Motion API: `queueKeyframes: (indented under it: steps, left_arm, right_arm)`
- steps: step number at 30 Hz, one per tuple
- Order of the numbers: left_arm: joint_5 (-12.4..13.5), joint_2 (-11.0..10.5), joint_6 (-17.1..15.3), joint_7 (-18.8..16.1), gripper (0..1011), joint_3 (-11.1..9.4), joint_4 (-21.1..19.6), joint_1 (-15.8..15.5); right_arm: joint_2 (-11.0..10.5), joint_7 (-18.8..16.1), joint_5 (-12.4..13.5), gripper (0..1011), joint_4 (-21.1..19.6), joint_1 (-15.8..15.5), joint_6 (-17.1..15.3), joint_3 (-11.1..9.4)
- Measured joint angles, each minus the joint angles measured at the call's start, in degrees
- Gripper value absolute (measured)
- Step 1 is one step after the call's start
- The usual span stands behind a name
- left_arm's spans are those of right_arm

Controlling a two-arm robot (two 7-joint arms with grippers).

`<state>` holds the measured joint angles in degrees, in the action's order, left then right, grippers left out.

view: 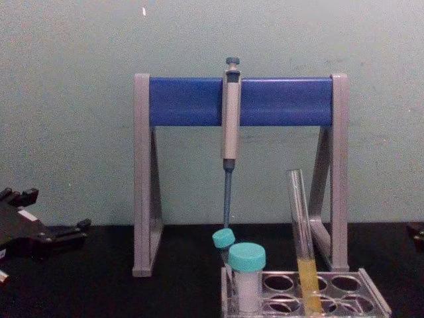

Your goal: Pick up the test tube from the test tube rack, shake it, then place it back into the test tube rack.

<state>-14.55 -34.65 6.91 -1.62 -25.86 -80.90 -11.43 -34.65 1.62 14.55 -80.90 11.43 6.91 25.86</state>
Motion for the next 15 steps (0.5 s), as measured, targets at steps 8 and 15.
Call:
queueKeyframes:
  steps: [8, 15]
  left_arm:
    - [0.01, 0.0, 0.0, 0.0, 1010, 0.0, 0.0, 0.0]
    - [0.0, 0.0, 0.0, 0.0, 1010, 0.0, 0.0, 0.0]
  right_arm:
    - [0.0, 0.0, 0.0, 1000, 0.0, 0.0, 0.0, 0.0]
    - [0.0, 0.0, 0.0, 1000, 0.0, 0.0, 0.0, 0.0]
